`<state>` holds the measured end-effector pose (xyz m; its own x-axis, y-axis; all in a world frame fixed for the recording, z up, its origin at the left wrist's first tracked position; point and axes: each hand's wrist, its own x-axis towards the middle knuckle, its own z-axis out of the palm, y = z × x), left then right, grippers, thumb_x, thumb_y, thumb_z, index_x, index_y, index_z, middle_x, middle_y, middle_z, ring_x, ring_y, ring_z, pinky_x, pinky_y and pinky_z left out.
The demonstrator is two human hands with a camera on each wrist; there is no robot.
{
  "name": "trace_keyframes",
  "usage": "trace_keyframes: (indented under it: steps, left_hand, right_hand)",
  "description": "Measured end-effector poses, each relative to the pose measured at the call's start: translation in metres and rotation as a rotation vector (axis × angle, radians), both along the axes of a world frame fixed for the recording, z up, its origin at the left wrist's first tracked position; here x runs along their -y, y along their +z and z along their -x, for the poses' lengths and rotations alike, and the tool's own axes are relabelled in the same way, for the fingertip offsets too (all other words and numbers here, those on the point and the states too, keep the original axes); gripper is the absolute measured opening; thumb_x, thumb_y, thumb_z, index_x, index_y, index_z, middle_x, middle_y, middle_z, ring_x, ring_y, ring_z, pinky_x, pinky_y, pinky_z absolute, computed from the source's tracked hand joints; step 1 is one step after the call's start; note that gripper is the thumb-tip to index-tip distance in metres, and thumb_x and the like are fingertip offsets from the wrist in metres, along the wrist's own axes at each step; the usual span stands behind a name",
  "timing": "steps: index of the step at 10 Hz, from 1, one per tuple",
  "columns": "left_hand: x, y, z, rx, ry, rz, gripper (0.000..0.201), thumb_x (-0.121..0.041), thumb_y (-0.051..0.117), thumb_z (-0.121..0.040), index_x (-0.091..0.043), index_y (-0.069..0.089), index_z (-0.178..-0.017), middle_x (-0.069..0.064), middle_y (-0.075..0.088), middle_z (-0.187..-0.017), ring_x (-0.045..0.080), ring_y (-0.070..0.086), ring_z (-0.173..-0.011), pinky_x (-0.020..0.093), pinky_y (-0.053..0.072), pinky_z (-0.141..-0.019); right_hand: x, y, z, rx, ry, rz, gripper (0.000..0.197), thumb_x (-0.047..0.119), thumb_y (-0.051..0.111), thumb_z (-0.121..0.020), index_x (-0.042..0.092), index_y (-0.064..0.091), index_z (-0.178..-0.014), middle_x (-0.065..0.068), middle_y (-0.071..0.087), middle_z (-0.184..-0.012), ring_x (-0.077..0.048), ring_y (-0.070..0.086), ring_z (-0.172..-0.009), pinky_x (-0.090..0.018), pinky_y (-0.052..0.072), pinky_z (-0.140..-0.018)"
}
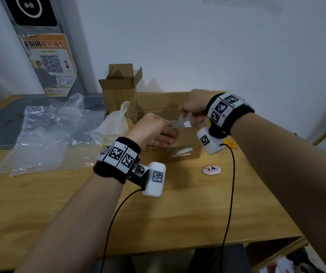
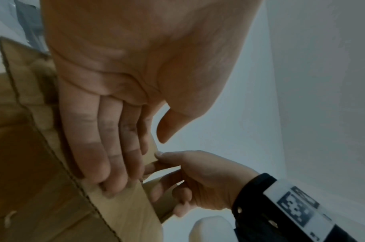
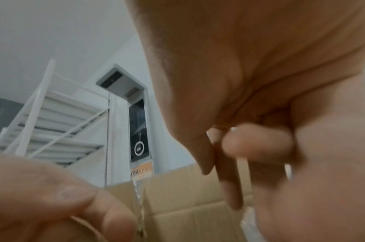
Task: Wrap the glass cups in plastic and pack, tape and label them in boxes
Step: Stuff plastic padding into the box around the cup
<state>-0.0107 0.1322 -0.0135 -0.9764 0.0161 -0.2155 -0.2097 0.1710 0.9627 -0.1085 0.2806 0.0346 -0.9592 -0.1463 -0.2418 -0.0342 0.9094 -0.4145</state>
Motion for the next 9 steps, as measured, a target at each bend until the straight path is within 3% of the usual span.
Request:
trace_keyframes:
  steps: [1, 2, 3, 4, 5, 6, 7, 8, 9]
  left_hand:
    - [0.006, 0.005, -0.009, -0.191, 0.073, -0.080, 0.032, -0.029, 0.046, -0.110, -0.005, 0.068, -0.112, 0.008, 0.076, -0.093, 0.027, 0.072, -0.080, 0.038, 0.063, -0.072]
    - [0.028, 0.009, -0.012, -0.393, 0.327, -0.198, 0.038, -0.034, 0.039, -0.111, -0.012, 0.069, -0.103, 0.001, 0.069, -0.079, 0.015, 0.064, -0.061, 0.025, 0.051, -0.049]
    - [0.064, -0.004, -0.006, -0.425, 0.604, -0.134, 0.026, -0.013, 0.042, -0.104, -0.020, 0.067, -0.098, -0.003, 0.065, -0.080, 0.013, 0.061, -0.066, 0.023, 0.045, -0.051]
    - [0.090, -0.037, 0.006, -0.295, 0.694, 0.054, 0.037, 0.002, 0.041, -0.090, -0.026, 0.065, -0.087, 0.002, 0.067, -0.100, 0.027, 0.064, -0.092, 0.042, 0.056, -0.077]
    - [0.120, -0.096, 0.039, -0.041, 0.619, 0.241, 0.035, -0.011, 0.044, -0.081, -0.026, 0.073, -0.093, 0.005, 0.058, -0.131, 0.030, 0.057, -0.110, 0.044, 0.049, -0.105]
    - [0.143, -0.136, 0.069, 0.127, 0.577, 0.286, 0.049, -0.022, 0.050, -0.080, -0.020, 0.073, -0.123, 0.011, 0.053, -0.143, 0.039, 0.055, -0.125, 0.047, 0.046, -0.110]
    - [0.129, -0.111, 0.048, 0.096, 0.490, 0.209, 0.040, 0.000, 0.050, -0.100, -0.005, 0.062, -0.138, 0.023, 0.060, -0.139, 0.037, 0.055, -0.133, 0.038, 0.049, -0.103]
    - [0.125, -0.107, 0.044, 0.075, 0.551, 0.069, 0.041, -0.002, 0.045, -0.104, -0.001, 0.054, -0.144, 0.023, 0.052, -0.149, 0.039, 0.051, -0.137, 0.040, 0.049, -0.094]
    - [0.127, -0.112, 0.052, 0.049, 0.623, -0.027, 0.042, -0.004, 0.044, -0.103, 0.000, 0.053, -0.144, 0.024, 0.053, -0.148, 0.042, 0.054, -0.133, 0.046, 0.050, -0.102]
  right_hand:
    - [-0.002, 0.017, -0.011, -0.108, 0.000, 0.153, 0.026, 0.025, 0.061, -0.096, 0.004, 0.076, -0.093, -0.011, 0.070, -0.062, -0.020, 0.048, -0.039, -0.026, 0.049, -0.046]
    - [-0.002, 0.031, -0.030, -0.219, 0.068, 0.206, 0.029, 0.030, 0.061, -0.097, 0.011, 0.078, -0.083, -0.005, 0.068, -0.060, -0.012, 0.045, -0.035, -0.016, 0.037, -0.040]
    - [-0.001, 0.027, -0.046, -0.299, 0.093, 0.282, 0.033, 0.035, 0.060, -0.098, 0.016, 0.077, -0.076, 0.000, 0.065, -0.055, -0.008, 0.045, -0.036, -0.021, 0.036, -0.043]
    - [0.005, 0.005, -0.053, -0.187, 0.099, 0.318, 0.032, 0.036, 0.061, -0.098, 0.013, 0.076, -0.083, -0.003, 0.070, -0.062, -0.017, 0.050, -0.042, -0.020, 0.038, -0.042]
    - [0.009, -0.021, -0.053, -0.048, 0.123, 0.246, 0.032, 0.038, 0.060, -0.100, 0.011, 0.076, -0.094, -0.004, 0.068, -0.070, -0.018, 0.053, -0.050, -0.023, 0.043, -0.046]
    - [0.010, -0.033, -0.049, -0.024, 0.109, 0.256, 0.031, 0.037, 0.060, -0.100, 0.010, 0.075, -0.098, -0.004, 0.063, -0.068, -0.017, 0.050, -0.049, -0.025, 0.044, -0.047]
    - [0.010, -0.035, -0.047, -0.022, 0.110, 0.255, 0.028, 0.036, 0.060, -0.099, 0.012, 0.075, -0.097, -0.004, 0.063, -0.068, -0.017, 0.050, -0.050, -0.024, 0.045, -0.047]
    - [0.010, -0.038, -0.045, -0.028, 0.122, 0.242, 0.025, 0.037, 0.060, -0.099, 0.017, 0.073, -0.092, -0.003, 0.065, -0.070, -0.017, 0.051, -0.051, -0.025, 0.047, -0.048]
    - [0.010, -0.041, -0.044, -0.032, 0.115, 0.234, 0.022, 0.038, 0.060, -0.098, 0.020, 0.071, -0.091, -0.002, 0.067, -0.070, -0.017, 0.053, -0.053, -0.027, 0.049, -0.050]
